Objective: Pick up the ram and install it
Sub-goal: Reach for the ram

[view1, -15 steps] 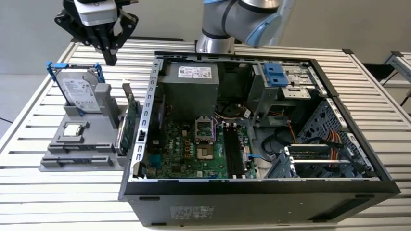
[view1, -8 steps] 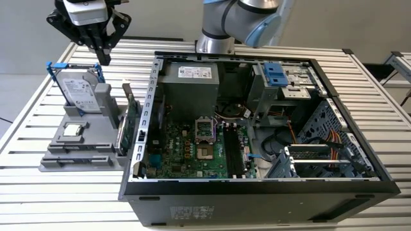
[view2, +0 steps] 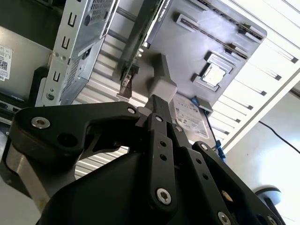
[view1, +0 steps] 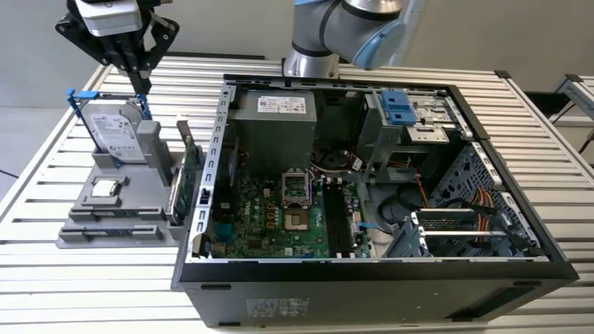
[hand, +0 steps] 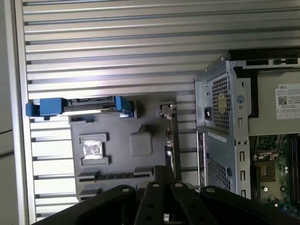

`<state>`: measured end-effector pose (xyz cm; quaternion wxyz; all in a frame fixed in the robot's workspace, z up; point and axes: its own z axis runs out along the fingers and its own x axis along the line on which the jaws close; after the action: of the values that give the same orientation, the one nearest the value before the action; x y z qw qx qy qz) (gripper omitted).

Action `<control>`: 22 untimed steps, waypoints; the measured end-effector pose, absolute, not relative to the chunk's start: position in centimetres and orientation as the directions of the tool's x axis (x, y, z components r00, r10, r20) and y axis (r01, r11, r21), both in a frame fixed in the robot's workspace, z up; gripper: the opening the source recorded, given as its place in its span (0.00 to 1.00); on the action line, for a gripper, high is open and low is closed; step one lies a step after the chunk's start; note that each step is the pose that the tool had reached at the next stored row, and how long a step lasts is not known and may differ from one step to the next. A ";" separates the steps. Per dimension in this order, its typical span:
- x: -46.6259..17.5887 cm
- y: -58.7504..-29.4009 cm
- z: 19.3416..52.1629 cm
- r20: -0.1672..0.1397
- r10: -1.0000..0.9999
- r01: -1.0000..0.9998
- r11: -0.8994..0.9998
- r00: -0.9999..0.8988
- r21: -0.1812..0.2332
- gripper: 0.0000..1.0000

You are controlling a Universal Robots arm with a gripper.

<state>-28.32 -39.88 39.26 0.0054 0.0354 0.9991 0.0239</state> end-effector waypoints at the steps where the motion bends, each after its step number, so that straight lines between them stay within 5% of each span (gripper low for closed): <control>1: -28.5 -39.9 39.3 -0.009 0.071 0.071 0.996 -0.997 0.048 0.00; 22: -31.6 -39.9 39.3 -0.009 0.070 0.070 0.996 -0.997 0.048 0.00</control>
<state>-31.58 -39.88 39.26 0.0054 0.0350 0.9991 0.0238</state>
